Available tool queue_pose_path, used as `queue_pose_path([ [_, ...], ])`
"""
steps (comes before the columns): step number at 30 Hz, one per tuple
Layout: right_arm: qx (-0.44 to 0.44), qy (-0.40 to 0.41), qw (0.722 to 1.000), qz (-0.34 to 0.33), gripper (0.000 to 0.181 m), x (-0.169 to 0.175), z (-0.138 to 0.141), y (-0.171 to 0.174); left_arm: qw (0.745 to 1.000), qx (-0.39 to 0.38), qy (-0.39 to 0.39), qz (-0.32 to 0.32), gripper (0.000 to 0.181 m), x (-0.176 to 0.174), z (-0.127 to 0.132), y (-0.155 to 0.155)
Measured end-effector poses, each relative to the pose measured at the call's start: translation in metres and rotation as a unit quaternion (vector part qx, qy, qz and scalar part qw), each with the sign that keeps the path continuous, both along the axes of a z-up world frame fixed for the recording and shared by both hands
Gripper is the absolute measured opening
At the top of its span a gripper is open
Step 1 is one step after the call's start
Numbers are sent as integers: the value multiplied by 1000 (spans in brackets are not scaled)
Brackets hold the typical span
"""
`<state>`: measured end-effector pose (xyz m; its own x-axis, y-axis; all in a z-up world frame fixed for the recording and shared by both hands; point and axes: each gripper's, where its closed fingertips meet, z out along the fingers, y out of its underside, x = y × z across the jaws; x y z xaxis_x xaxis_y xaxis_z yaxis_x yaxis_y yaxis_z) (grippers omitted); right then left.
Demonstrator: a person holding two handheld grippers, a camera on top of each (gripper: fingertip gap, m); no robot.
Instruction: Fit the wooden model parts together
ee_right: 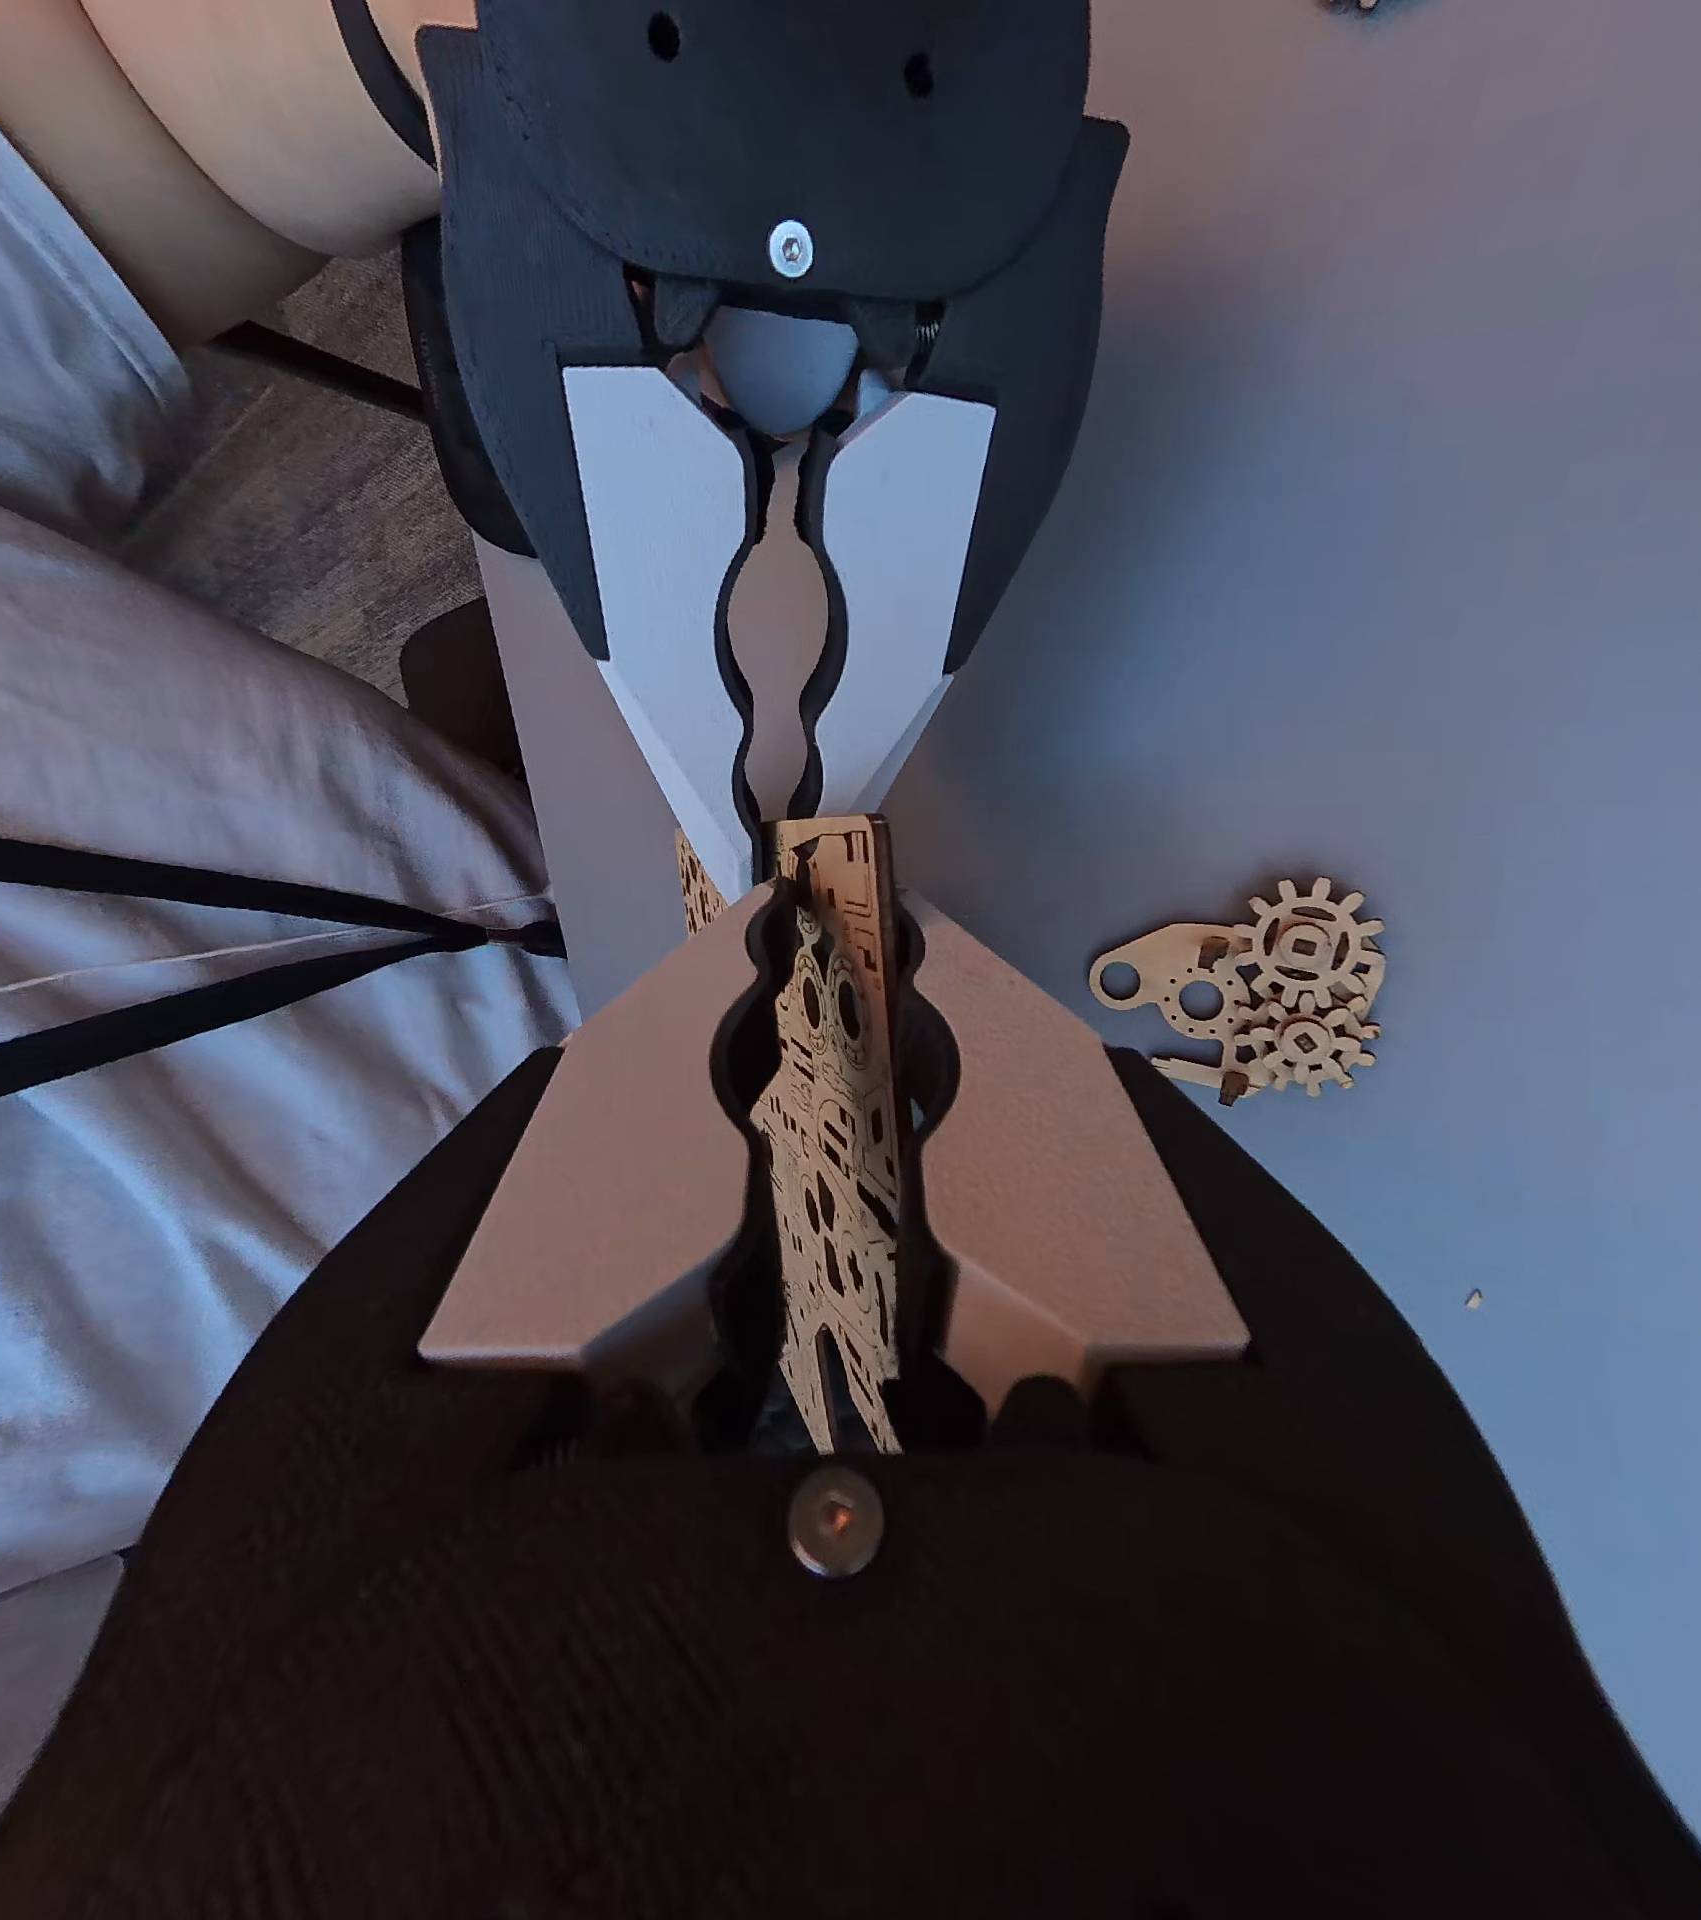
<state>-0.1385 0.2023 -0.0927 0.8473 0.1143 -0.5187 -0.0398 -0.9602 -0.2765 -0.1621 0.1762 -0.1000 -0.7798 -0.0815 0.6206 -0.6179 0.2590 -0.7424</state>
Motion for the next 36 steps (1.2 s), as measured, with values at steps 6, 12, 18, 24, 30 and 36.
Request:
queue_pose_path([
  [6,9,13,1000,-9,13,0,-4,1,1000,5,2,4,3,1,-2,0],
  [12,10,7,1000,-17,11,-1,-2,-1,1000,13,8,10,3,1,-2,-1],
  [18,2,-2,1000,-24,11,1,-2,0,999,31,-12,25,4,3,-2,0],
  [24,7,-16,1000,-9,10,-2,1,0,999,26,-11,15,3,0,0,0],
  [30,11,-8,1000,15,14,-4,3,-7,1000,10,-2,7,1,-2,3,-3],
  [36,5,-52,998,34,20,-1,-3,-10,1000,18,-4,11,2,0,0,-2],
])
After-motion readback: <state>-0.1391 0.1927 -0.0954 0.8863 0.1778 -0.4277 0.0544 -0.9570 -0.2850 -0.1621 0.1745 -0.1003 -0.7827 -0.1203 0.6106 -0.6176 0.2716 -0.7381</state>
